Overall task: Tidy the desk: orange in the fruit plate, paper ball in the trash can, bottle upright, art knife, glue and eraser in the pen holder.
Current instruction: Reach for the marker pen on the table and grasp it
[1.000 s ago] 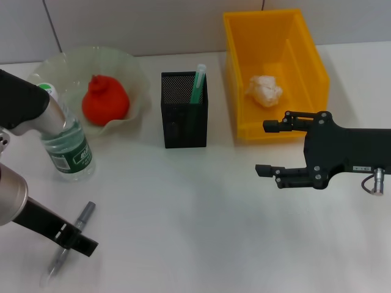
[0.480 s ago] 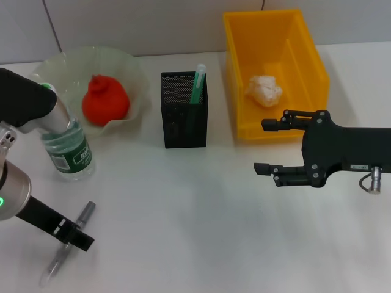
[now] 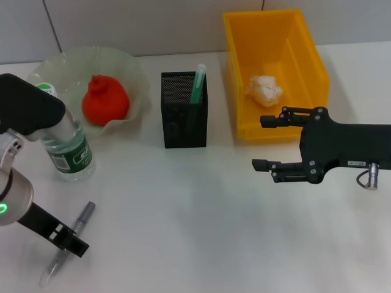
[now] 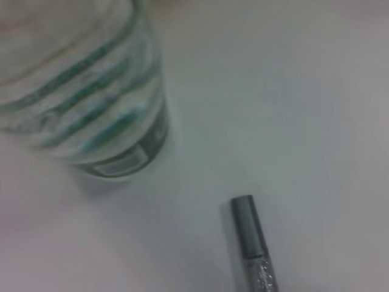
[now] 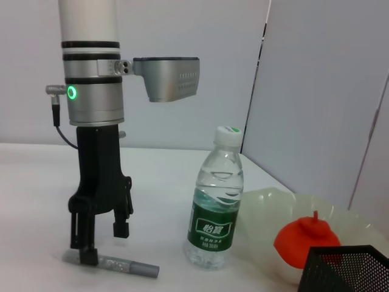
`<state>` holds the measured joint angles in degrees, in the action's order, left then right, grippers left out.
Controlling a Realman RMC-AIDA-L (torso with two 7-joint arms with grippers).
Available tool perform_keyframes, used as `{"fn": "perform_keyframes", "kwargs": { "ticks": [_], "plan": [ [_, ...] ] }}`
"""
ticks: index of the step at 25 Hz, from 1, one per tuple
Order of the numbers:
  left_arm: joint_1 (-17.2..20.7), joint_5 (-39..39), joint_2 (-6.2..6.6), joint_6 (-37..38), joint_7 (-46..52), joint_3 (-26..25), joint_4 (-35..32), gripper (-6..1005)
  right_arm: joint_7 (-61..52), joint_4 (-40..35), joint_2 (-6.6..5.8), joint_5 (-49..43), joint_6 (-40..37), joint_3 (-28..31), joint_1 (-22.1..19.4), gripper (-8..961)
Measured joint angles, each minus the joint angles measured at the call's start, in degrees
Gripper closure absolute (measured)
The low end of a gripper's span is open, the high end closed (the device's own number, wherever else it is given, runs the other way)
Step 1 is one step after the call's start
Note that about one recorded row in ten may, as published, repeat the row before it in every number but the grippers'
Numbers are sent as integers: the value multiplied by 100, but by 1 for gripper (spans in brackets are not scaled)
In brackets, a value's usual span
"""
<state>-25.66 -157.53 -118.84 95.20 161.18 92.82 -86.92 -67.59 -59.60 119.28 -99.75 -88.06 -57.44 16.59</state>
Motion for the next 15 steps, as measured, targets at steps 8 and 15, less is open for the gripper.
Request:
{"fn": "perform_keyframes", "kwargs": {
  "ticks": [8,15],
  "plan": [
    [-16,35,1,16,9,42,18,155,16,19,-1,0,36,-27,14,197],
    [-65,3,2,-15,24,13,120,153,18,21,-1,-6,35,-31,13,197]
  ]
}}
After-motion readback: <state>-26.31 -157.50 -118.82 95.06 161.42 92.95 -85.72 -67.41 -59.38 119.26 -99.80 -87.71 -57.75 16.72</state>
